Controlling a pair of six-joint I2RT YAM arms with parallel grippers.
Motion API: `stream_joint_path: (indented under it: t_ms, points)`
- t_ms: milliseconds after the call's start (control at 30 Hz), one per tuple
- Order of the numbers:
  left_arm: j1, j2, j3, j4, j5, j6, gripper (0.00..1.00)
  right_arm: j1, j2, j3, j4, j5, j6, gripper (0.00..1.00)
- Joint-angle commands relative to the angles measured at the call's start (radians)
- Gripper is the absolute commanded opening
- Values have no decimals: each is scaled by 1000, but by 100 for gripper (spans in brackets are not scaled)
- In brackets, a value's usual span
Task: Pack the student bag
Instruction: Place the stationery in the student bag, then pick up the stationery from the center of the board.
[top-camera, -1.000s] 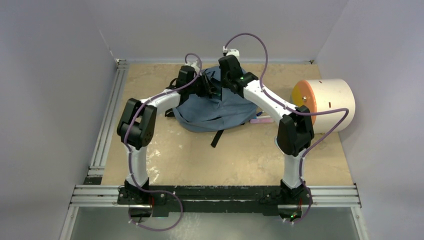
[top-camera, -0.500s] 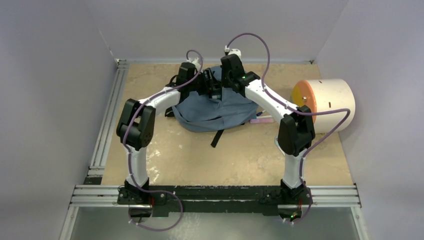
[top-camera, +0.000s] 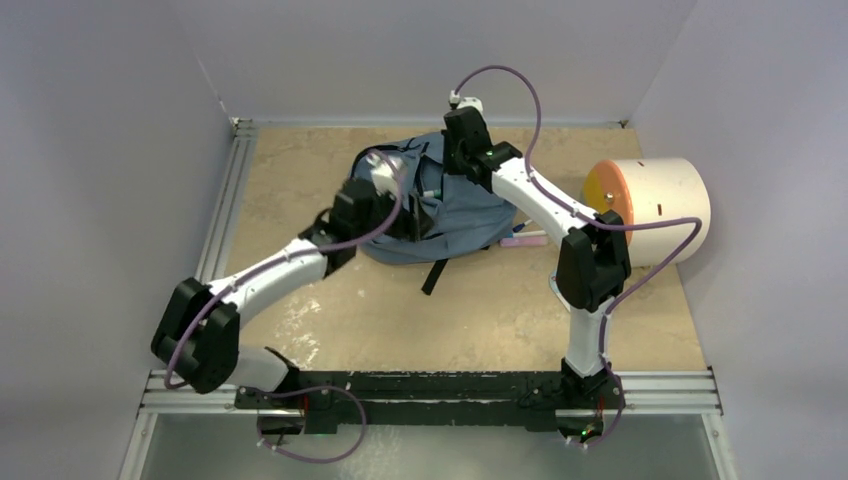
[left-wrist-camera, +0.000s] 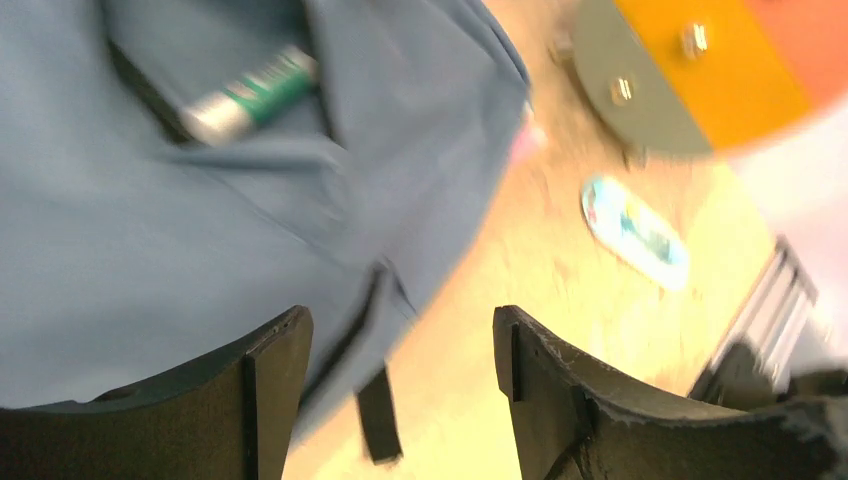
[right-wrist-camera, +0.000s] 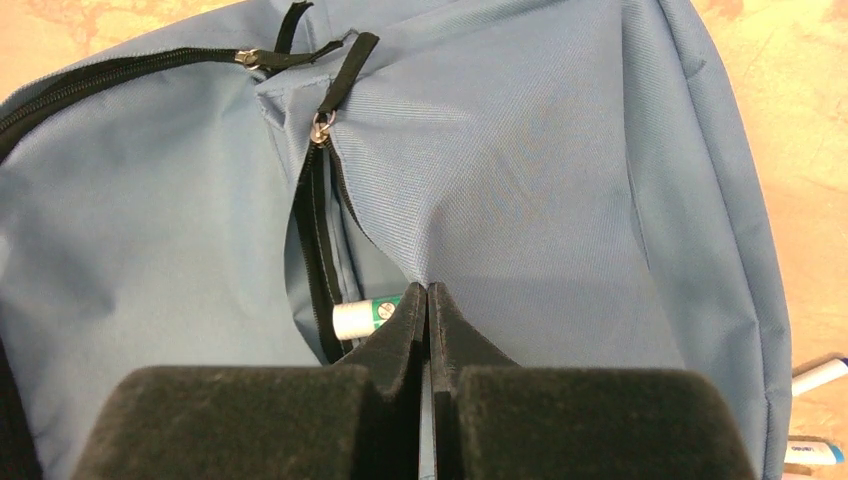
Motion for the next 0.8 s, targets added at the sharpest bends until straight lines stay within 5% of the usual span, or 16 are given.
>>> stream_joint_path:
  t_ms: [0, 133, 267, 767]
  points:
    - [-182, -44, -167, 169, -52, 189, 66, -7, -71, 80, 7, -66, -14, 0]
    - [-316, -1, -289, 388, -84, 281, 66, -9, -61, 126, -27, -114, -27, 0]
    - [-466, 153, -292, 595, -115, 542, 66, -10, -59, 145, -41, -123, -32, 0]
    - [-510, 639, 205, 595, -52, 1068, 62, -21, -56, 171, -77, -171, -50, 0]
